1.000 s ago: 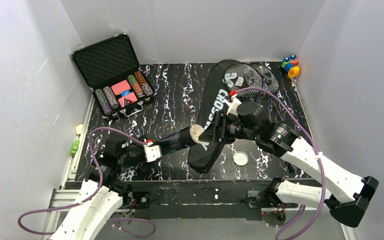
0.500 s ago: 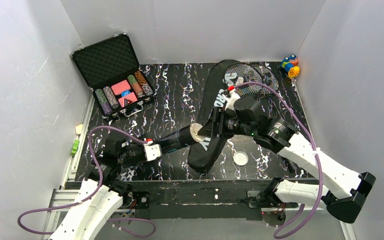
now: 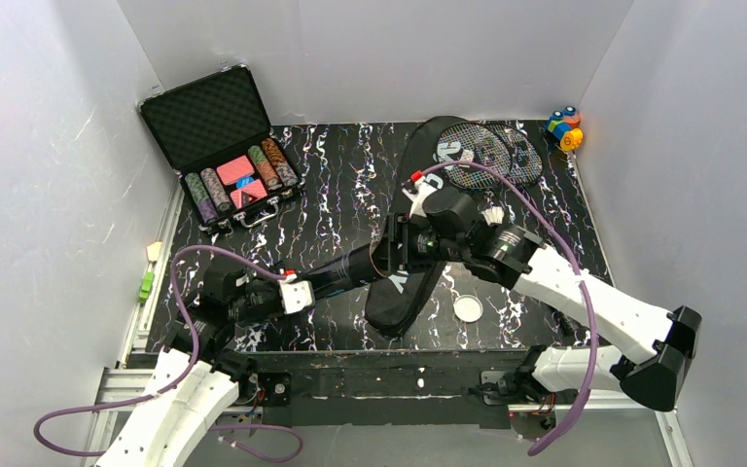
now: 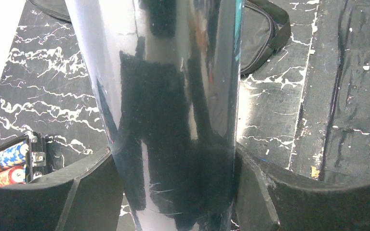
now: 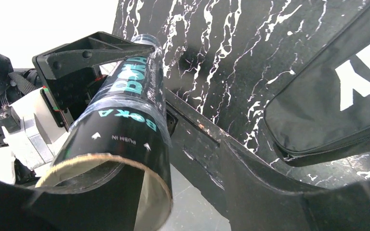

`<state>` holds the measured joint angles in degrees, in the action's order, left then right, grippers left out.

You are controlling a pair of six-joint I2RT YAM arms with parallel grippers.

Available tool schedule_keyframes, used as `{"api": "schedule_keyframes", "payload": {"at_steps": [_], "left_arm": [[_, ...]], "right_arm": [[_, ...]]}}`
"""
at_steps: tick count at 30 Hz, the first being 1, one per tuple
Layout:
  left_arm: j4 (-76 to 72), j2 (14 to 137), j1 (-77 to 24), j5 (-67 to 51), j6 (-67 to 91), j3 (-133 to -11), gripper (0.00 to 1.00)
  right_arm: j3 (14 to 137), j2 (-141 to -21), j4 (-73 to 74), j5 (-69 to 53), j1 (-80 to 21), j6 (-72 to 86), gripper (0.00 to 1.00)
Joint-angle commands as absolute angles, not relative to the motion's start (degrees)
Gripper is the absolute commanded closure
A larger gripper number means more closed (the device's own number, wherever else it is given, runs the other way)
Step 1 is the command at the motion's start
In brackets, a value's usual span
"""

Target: Pack up the badminton gear

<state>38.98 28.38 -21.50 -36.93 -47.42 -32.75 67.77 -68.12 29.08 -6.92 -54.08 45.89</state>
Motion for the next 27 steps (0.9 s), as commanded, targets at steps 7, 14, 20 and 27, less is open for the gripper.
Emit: {"api": "schedule_keyframes", "payload": {"at_steps": [7,14,20,27], "left_arm": [[37.91,26.98,-21.62,-39.15,-47.22,-35.57,0.81],[38.14,27.02,-21.62,-39.07,-47.46,-35.39,0.81],[38.4,27.07,-21.62,-38.79,-48.2,-34.97,0.81],[38.83,27.17,-21.62,-38.68,-48.94,-34.87,0.81]], "right_arm": [[74.75,-64.3,30.79,-0.68,-56.03,43.84,0.27],[75.27,-58.26,36.38,3.24,-54.25,42.14,0.23],[78.7,-57.22,46.06,4.88,-41.73,41.81,0.23],[83.98,-72.19,58.06,10.2,-18.86,37.73,0.24]]}}
